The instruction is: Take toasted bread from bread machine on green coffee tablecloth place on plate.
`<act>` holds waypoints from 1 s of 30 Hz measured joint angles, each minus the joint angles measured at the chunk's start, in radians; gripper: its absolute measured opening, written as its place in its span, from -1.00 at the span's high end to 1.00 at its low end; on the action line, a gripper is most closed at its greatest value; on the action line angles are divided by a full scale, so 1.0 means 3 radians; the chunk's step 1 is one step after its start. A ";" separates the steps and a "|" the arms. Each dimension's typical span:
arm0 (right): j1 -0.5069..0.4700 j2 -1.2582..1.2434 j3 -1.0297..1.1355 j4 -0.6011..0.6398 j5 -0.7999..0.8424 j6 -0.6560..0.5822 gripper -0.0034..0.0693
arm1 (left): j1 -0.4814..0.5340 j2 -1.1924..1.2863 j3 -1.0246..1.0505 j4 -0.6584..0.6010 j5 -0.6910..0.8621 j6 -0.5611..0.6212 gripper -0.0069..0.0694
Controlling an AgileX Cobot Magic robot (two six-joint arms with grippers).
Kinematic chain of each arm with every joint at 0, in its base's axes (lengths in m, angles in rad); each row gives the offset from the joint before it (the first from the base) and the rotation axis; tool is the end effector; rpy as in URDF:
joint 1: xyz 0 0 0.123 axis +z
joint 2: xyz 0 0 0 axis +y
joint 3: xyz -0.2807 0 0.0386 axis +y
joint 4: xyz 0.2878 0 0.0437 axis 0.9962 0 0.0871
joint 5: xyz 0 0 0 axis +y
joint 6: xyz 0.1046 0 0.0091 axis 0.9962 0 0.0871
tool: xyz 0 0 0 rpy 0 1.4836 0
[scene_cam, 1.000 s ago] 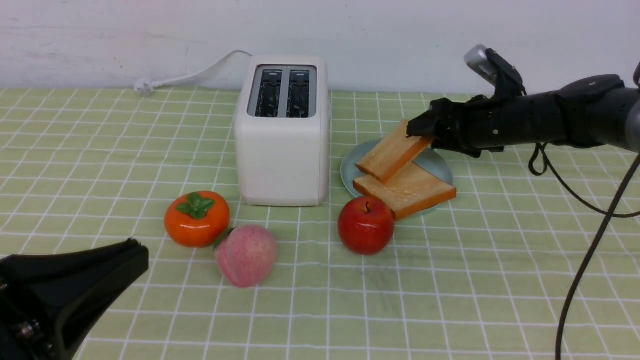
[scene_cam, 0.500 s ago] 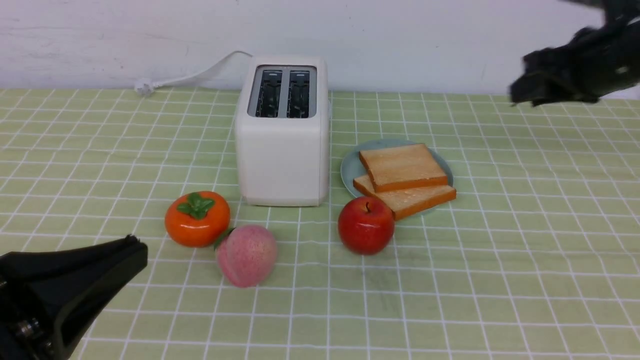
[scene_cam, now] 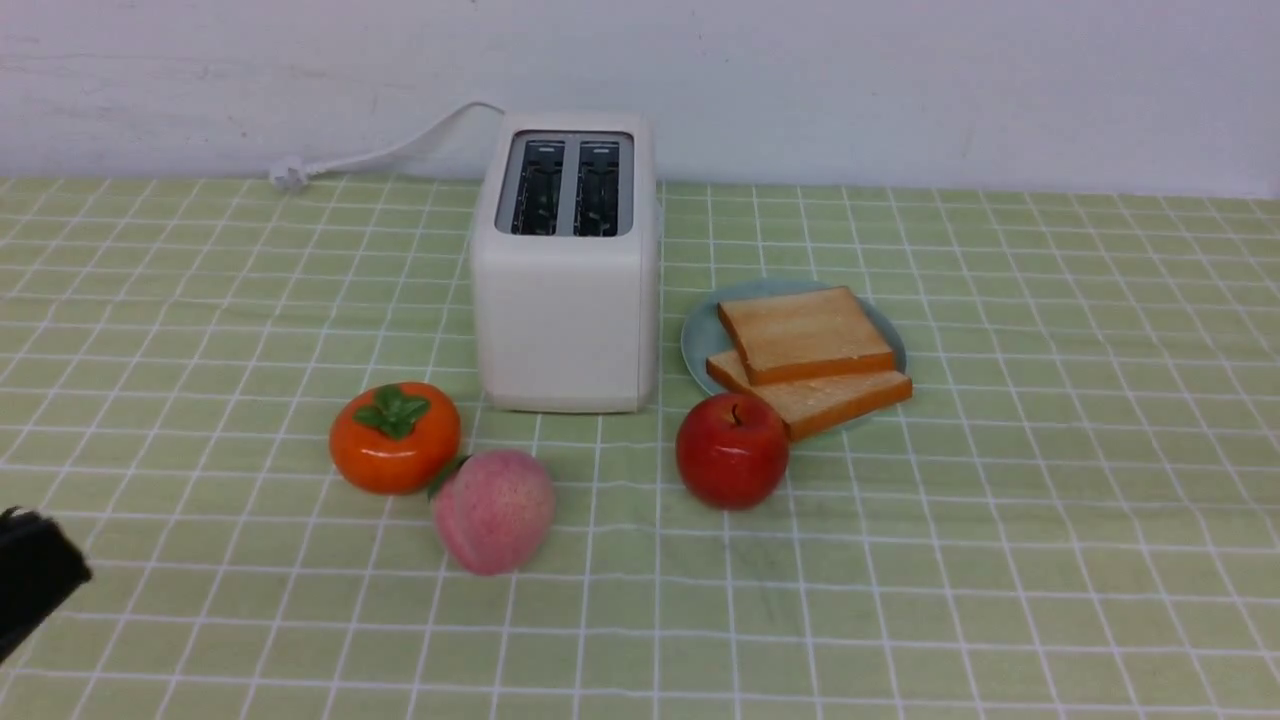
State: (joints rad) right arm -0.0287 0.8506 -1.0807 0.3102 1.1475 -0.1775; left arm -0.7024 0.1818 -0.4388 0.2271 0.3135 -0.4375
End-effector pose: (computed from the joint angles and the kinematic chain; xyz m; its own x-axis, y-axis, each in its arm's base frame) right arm 0.1843 0.0239 0.3945 -0.7167 -0.0242 -0.6970 -0.1975 0.9655 0.1696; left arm 0.0832 -0.0608 0.3311 -0.1013 -0.2009 -0.9744 0.5835 0.7812 -0.2218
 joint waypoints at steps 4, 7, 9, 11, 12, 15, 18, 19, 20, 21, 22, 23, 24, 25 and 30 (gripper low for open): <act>0.0000 -0.0864 0.0650 0.0000 -0.0004 0.0111 0.91 | 0.0000 -0.0145 0.0000 0.0092 0.0357 0.0000 0.85; 0.0000 -0.1260 0.0929 -0.0003 -0.0052 0.0163 0.91 | 0.0000 -0.0148 0.0000 0.0112 0.0536 0.0000 0.85; 0.0000 -0.1586 0.1125 -0.0014 -0.0172 0.0178 0.91 | 0.0000 -0.0148 0.0000 0.0112 0.0746 0.0000 0.85; 0.0000 -0.1732 0.1248 -0.0011 -0.0314 0.0190 0.91 | 0.0000 -0.0148 0.0000 0.0112 0.0865 0.0000 0.85; 0.0000 -0.1777 0.1297 -0.0008 -0.0396 0.0190 0.91 | 0.0000 -0.0148 0.0000 0.0112 0.0921 0.0000 0.85; 0.0000 -0.1805 0.1411 -0.0001 -0.0603 0.0190 0.90 | 0.0000 -0.0148 0.0000 0.0112 0.1063 0.0000 0.85; 0.0000 -0.1805 0.1465 -0.0001 -0.0634 0.0190 0.89 | 0.0000 -0.0148 0.0000 0.0112 0.1165 0.0000 0.85; 0.0000 -0.1805 0.1468 -0.0001 -0.0634 0.0190 0.89 | 0.0000 -0.0148 0.0000 0.0112 0.1193 0.0000 0.85; 0.0000 -0.1805 0.1468 -0.0001 -0.0634 0.0190 0.88 | 0.0000 -0.0148 0.0000 0.0112 0.1210 0.0000 0.85; 0.0000 -0.1805 0.1468 -0.0001 -0.0637 0.0191 0.88 | 0.0000 -0.0148 0.0000 0.0112 0.1228 0.0000 0.85; 0.0000 -0.1805 0.1468 0.0000 -0.0641 0.0194 0.88 | 0.0000 -0.0148 0.0000 0.0112 0.1248 0.0000 0.85; 0.0000 -0.1805 0.1468 0.0000 -0.0641 0.0194 0.87 | 0.0000 -0.0148 0.0000 0.0112 0.1262 0.0000 0.85; 0.0000 -0.1805 0.1468 0.0000 -0.0641 0.0194 0.87 | 0.0000 -0.0148 0.0000 0.0112 0.1275 0.0000 0.85; 0.0000 -0.1805 0.1468 0.0000 -0.0641 0.0194 0.87 | 0.0000 -0.0148 0.0000 0.0112 0.1282 0.0000 0.85; 0.0000 -0.1805 0.1468 -0.0030 -0.0672 0.0194 0.86 | 0.0000 -0.0148 0.0000 0.0112 0.1296 0.0000 0.85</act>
State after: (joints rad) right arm -0.0287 0.3090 -0.6404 0.3013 0.9460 -0.1194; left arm -0.7024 0.1374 -0.4388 0.2608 0.7025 -0.4375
